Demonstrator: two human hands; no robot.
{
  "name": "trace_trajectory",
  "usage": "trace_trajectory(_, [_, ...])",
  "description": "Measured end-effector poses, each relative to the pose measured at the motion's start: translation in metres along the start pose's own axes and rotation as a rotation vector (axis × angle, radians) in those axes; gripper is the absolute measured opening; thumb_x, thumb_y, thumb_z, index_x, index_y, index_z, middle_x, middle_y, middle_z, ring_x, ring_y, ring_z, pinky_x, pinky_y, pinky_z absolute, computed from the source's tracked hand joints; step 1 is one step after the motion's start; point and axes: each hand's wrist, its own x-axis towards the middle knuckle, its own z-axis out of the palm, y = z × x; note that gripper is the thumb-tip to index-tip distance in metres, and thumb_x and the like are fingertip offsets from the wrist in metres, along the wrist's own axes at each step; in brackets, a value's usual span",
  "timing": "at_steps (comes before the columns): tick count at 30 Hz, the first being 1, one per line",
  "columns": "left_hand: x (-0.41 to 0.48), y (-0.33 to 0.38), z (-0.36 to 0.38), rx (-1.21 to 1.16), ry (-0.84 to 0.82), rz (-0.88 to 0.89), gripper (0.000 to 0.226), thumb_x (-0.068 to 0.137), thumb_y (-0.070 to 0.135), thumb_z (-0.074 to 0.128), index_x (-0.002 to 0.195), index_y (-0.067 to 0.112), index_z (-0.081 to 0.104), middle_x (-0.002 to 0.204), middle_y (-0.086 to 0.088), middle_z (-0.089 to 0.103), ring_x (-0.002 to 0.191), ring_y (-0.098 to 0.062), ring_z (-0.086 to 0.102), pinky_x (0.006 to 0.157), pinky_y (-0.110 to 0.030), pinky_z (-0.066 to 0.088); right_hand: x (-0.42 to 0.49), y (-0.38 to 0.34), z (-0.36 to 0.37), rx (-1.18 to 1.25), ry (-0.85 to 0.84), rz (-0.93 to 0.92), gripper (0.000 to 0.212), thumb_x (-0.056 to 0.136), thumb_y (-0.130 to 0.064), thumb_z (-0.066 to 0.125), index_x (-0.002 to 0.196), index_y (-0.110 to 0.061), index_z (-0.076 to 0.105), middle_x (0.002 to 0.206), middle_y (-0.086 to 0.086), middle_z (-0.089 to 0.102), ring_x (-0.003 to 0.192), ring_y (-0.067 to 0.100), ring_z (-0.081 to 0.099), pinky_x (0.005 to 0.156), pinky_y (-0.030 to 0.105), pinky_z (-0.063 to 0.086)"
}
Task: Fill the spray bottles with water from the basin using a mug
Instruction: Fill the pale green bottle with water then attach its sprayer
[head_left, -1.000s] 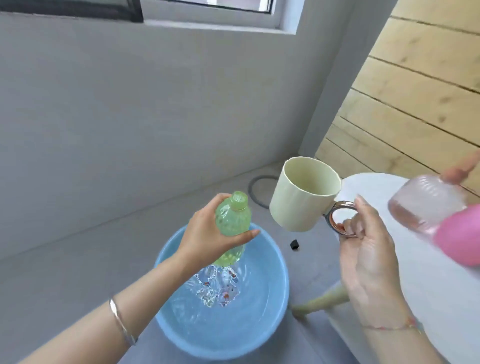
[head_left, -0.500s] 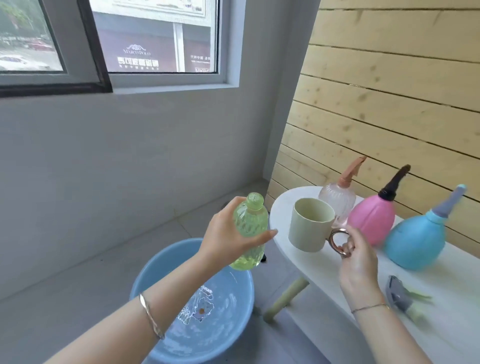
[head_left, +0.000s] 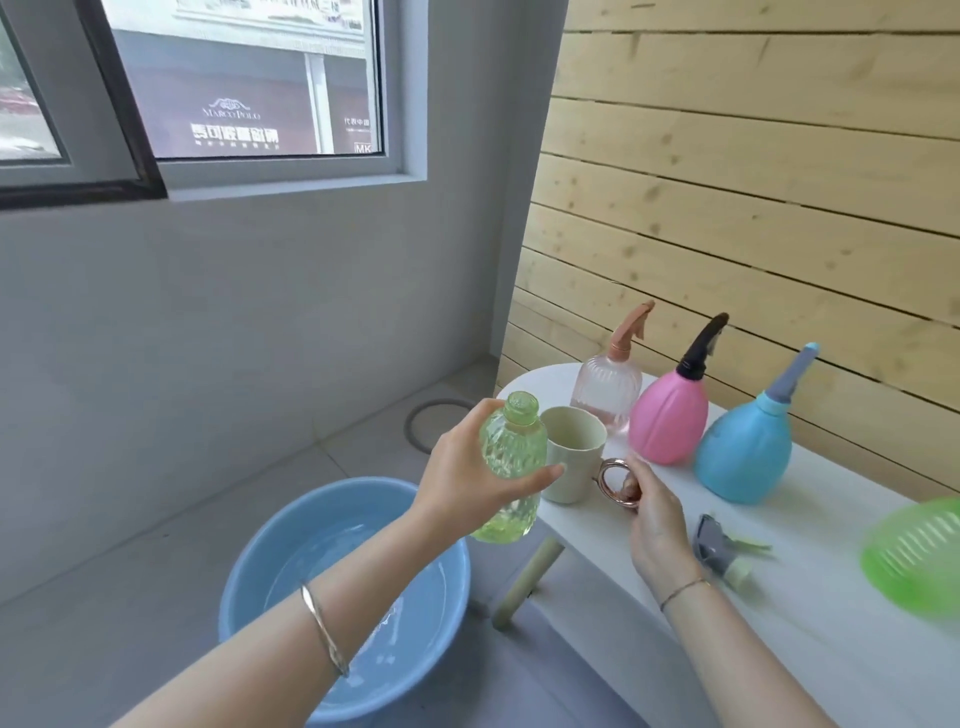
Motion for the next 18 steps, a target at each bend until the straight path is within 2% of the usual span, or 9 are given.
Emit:
trace_trajectory(3, [-0.001, 0.002, 0.007, -0.004, -0.008, 0.010, 0.068, 0.063, 0.053, 0.086, 0.119, 0.032, 0.054, 0.100, 0.027, 0.059, 0.099, 0.000, 0.055, 0.083, -0.019, 0.041, -0.006, -0.007, -0.009, -0.085, -0.115, 0.007, 0.012, 0.093, -0.015, 0.059, 0.081, -0.014, 0.062, 0.079, 0.000, 0.060, 0.077, 0.013, 0.053, 0.079, 0.024, 0.039])
trace_trajectory(5, [-0.003, 0.006, 0.012, -0.016, -0.018, 0.015, 0.060, 0.063, 0.051, 0.087, 0.110, 0.038, 0.052, 0.096, 0.031, 0.059, 0.096, 0.010, 0.054, 0.080, -0.012, 0.041, -0.015, -0.015, -0.022, -0.175, -0.161, -0.071, 0.004, 0.092, -0.014, 0.060, 0.095, -0.013, 0.063, 0.091, -0.001, 0.063, 0.087, 0.011, 0.056, 0.081, 0.021, 0.041])
trace_trajectory(6, [-0.004, 0.010, 0.014, -0.021, -0.021, 0.016, 0.057, 0.064, 0.050, 0.087, 0.106, 0.041, 0.050, 0.094, 0.033, 0.058, 0.096, 0.017, 0.051, 0.078, -0.006, 0.039, -0.019, -0.022, -0.031, -0.228, -0.157, -0.148, 0.008, 0.092, -0.014, 0.062, 0.099, -0.014, 0.063, 0.095, -0.002, 0.063, 0.089, 0.009, 0.056, 0.080, 0.019, 0.042])
trace_trajectory(8, [-0.006, 0.019, 0.020, -0.026, -0.026, 0.022, 0.055, 0.063, 0.049, 0.088, 0.099, 0.047, 0.046, 0.092, 0.035, 0.056, 0.092, 0.026, 0.047, 0.076, 0.000, 0.036, -0.027, -0.037, -0.055, -0.336, -0.125, -0.338, 0.009, 0.089, -0.012, 0.065, 0.093, -0.020, 0.064, 0.093, -0.004, 0.065, 0.082, 0.008, 0.057, 0.075, 0.019, 0.043])
trace_trajectory(10, [-0.007, 0.025, 0.029, -0.040, -0.032, 0.027, 0.051, 0.062, 0.049, 0.088, 0.093, 0.051, 0.047, 0.090, 0.034, 0.058, 0.090, 0.023, 0.049, 0.076, -0.002, 0.038, -0.030, -0.047, -0.084, -0.551, -0.068, -0.497, 0.014, 0.086, -0.010, 0.068, 0.080, -0.022, 0.064, 0.084, -0.004, 0.067, 0.077, 0.009, 0.058, 0.073, 0.020, 0.042])
trace_trajectory(12, [-0.008, 0.029, 0.040, -0.053, -0.048, 0.030, 0.052, 0.063, 0.051, 0.088, 0.097, 0.048, 0.050, 0.092, 0.028, 0.061, 0.091, 0.016, 0.053, 0.074, -0.007, 0.040, -0.031, -0.052, -0.110, -0.806, -0.013, -0.560, 0.012, 0.083, -0.012, 0.071, 0.078, -0.019, 0.063, 0.083, -0.003, 0.067, 0.084, 0.015, 0.059, 0.073, 0.022, 0.041])
trace_trajectory(14, [-0.010, 0.035, 0.053, -0.058, -0.093, 0.036, 0.057, 0.064, 0.050, 0.087, 0.106, 0.040, 0.051, 0.097, 0.026, 0.061, 0.094, 0.011, 0.055, 0.077, -0.009, 0.041, -0.031, -0.052, -0.130, -0.994, 0.000, -0.500, 0.013, 0.079, -0.022, 0.076, 0.084, -0.017, 0.066, 0.088, -0.003, 0.066, 0.088, 0.018, 0.059, 0.077, 0.030, 0.043])
trace_trajectory(16, [-0.011, 0.038, 0.065, -0.078, -0.113, 0.037, 0.069, 0.064, 0.052, 0.087, 0.120, 0.031, 0.053, 0.110, 0.023, 0.060, 0.107, 0.003, 0.056, 0.086, -0.015, 0.042, -0.030, -0.046, -0.141, -1.163, -0.057, -0.416, 0.025, 0.077, -0.032, 0.078, 0.095, -0.018, 0.068, 0.094, -0.006, 0.064, 0.093, 0.016, 0.058, 0.085, 0.033, 0.044])
trace_trajectory(18, [-0.016, 0.046, 0.079, -0.117, -0.151, 0.046, 0.083, 0.067, 0.048, 0.086, 0.136, 0.026, 0.046, 0.121, 0.024, 0.049, 0.118, 0.005, 0.044, 0.093, -0.013, 0.033, -0.030, -0.040, -0.146, -1.255, -0.080, -0.380, 0.031, 0.078, -0.036, 0.076, 0.103, -0.020, 0.069, 0.100, -0.005, 0.065, 0.100, 0.017, 0.059, 0.089, 0.034, 0.043])
